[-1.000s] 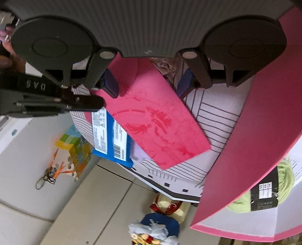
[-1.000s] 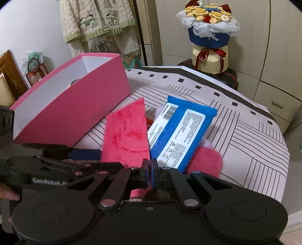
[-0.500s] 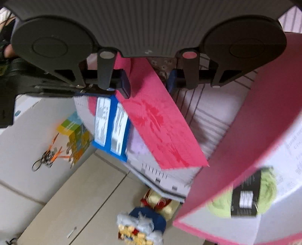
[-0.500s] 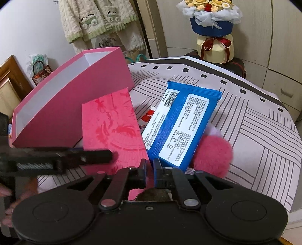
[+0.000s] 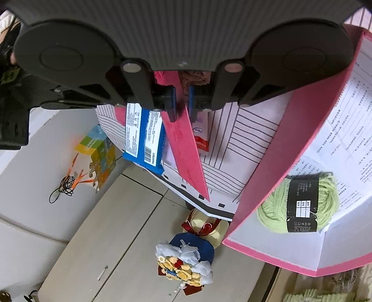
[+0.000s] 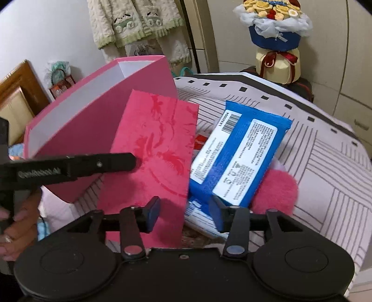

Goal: Organize soft objects
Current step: 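Lift the red envelope with the left gripper and carry it over the pink box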

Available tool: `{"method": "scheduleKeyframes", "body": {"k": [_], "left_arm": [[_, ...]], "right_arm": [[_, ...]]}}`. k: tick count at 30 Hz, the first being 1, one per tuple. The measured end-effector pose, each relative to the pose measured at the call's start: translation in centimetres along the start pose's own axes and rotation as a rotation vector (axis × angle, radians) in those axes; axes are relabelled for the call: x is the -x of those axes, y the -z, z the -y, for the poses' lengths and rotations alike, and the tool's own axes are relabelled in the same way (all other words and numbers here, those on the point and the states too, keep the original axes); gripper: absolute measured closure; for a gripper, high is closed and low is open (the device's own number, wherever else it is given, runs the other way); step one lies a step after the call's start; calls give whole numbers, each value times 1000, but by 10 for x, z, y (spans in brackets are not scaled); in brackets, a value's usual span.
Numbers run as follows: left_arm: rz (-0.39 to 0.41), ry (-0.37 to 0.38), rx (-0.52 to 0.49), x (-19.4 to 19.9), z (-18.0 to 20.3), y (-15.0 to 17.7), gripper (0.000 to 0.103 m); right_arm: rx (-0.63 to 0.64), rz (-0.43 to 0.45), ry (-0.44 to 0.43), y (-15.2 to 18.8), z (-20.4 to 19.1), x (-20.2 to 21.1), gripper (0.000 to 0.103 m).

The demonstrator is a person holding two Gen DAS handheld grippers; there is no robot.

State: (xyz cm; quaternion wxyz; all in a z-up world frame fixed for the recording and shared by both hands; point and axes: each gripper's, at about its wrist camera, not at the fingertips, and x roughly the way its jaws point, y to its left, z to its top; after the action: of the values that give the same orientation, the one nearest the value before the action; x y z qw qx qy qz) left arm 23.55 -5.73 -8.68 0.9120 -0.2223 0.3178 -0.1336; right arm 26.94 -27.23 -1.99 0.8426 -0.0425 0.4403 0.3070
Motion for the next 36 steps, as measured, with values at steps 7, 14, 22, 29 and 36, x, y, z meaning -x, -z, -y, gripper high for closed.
{"method": "scheduleKeyframes", "body": {"k": [7,14,22,29,36], "left_arm": [[-15,-1,-1,-2,0,-1,94],[-24,-4,-5,-2,1,0,94],[-42,6,-12,-4,3,2,95],[-62,24,-14,-2,3,4,95],[-43,48,-45,22,8,1,95]], "right_arm": [[-23,-15,-96,3,-12,5,28],[-8,-63,-52,4,-35,-8,7],[-77,-118,-26,-3,-32,-31,6],[-88,-73,22,7,-37,-23,12],[-89,-47,50,7,-55,-5,12]]}}
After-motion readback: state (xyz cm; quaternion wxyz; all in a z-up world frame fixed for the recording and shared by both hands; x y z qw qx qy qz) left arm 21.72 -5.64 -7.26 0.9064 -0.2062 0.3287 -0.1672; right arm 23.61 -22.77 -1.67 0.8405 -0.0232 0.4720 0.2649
